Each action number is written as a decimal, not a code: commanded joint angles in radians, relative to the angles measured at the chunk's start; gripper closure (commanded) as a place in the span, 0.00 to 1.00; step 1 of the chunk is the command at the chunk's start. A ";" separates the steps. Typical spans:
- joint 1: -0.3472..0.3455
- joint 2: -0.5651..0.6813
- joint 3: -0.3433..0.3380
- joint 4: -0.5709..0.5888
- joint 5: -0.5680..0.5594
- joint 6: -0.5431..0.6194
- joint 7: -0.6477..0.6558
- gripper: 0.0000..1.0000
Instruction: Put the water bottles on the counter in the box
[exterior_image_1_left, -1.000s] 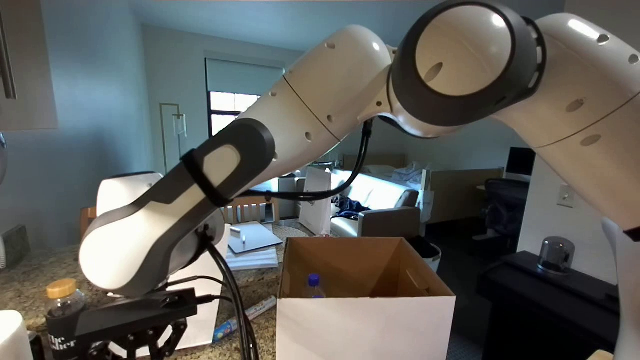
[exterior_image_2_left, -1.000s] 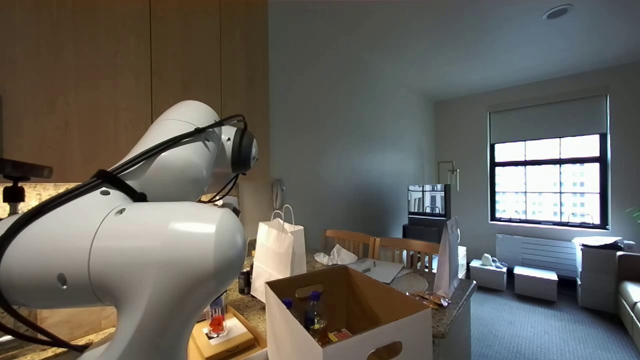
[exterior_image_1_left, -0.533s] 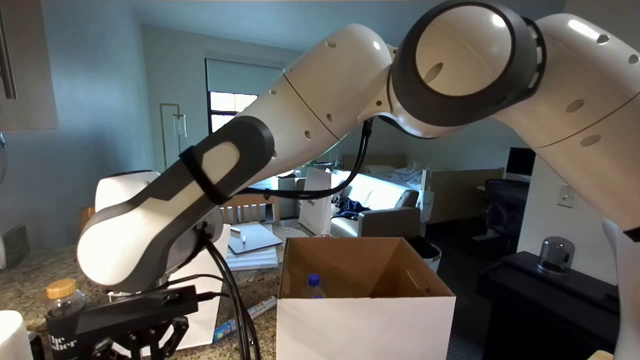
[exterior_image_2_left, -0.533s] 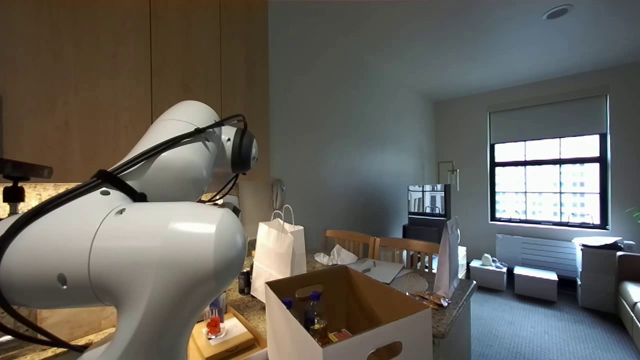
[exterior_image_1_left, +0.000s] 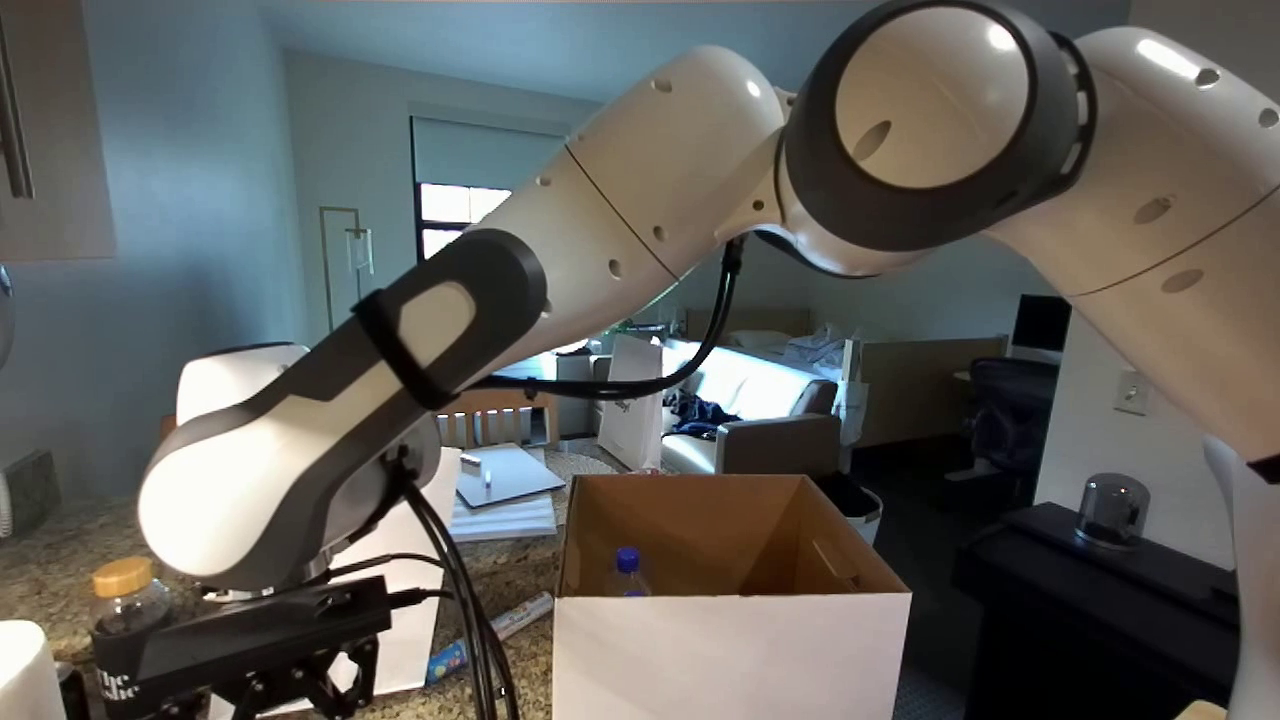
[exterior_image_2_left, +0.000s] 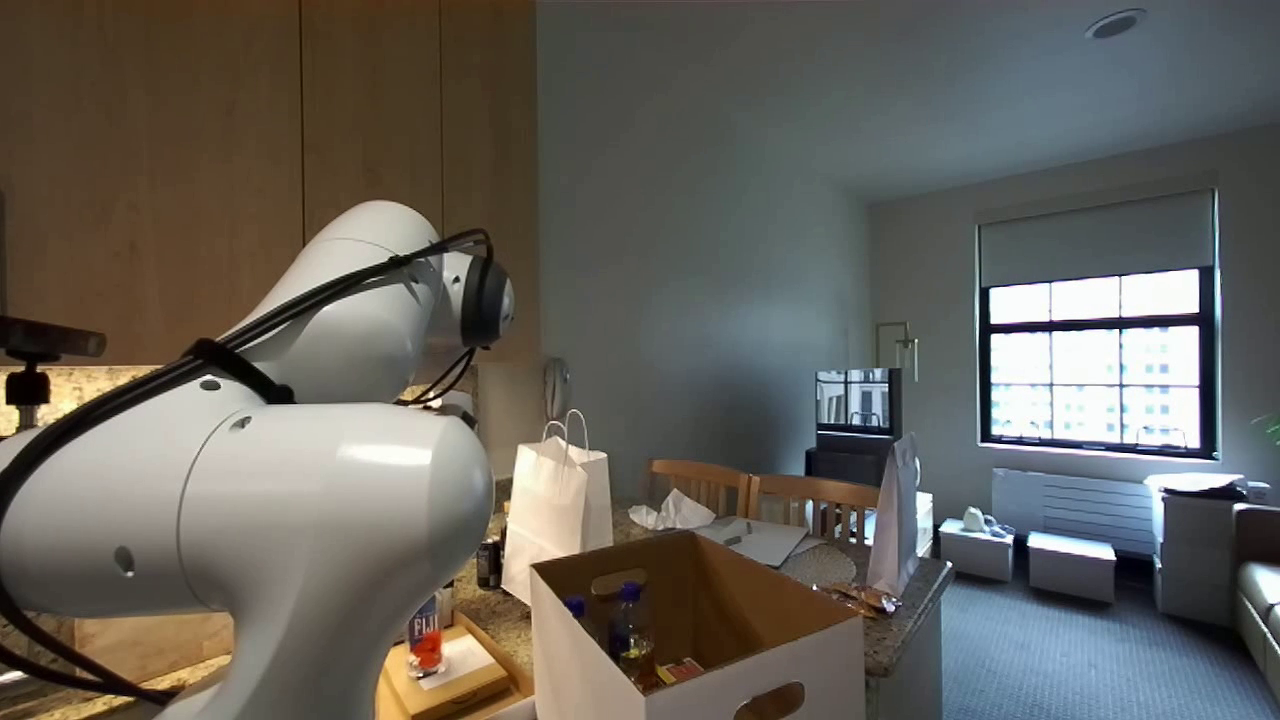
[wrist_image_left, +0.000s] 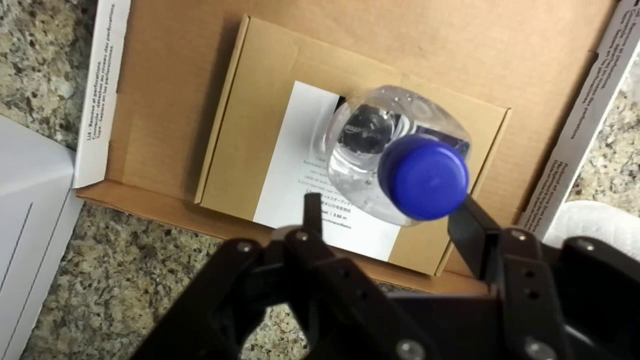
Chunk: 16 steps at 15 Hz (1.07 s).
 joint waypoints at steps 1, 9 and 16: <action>-0.002 -0.004 0.018 0.005 0.041 -0.025 -0.054 0.02; 0.004 -0.006 0.025 0.005 0.040 -0.038 -0.074 0.65; 0.002 -0.036 0.021 -0.020 0.037 -0.052 -0.070 0.86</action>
